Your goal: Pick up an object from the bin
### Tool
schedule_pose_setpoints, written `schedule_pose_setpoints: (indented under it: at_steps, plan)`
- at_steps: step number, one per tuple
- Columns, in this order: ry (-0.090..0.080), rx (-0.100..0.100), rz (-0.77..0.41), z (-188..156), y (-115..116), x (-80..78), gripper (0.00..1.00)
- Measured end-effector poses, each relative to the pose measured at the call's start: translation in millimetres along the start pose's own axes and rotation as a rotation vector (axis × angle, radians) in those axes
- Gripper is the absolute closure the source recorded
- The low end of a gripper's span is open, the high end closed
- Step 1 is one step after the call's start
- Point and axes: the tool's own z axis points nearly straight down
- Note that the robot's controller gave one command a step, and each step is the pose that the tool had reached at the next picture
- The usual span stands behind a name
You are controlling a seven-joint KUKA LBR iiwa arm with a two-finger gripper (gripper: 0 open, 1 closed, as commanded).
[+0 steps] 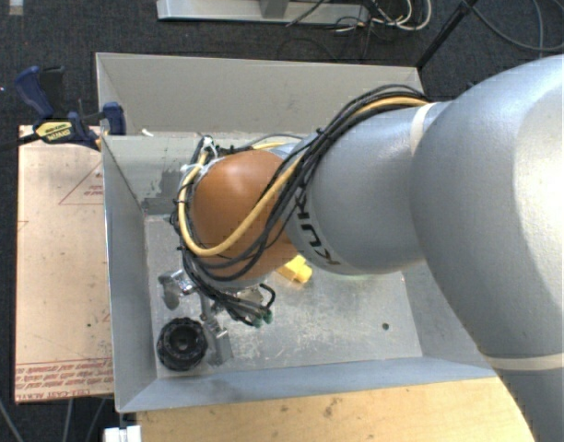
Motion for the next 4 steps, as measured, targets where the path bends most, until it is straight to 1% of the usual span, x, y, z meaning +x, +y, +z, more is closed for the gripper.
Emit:
schedule_pose_setpoints:
  at_steps: [1,2,3,4]
  plan:
    - [-0.002,0.000,-0.169,14.6,7.2,6.0,0.00]
    - [-0.004,0.000,-0.023,27.2,13.6,10.3,0.00]
    - [-0.004,0.000,-0.440,39.5,17.8,8.0,1.00]
    - [-0.004,0.000,-0.440,39.5,17.8,8.0,1.00]
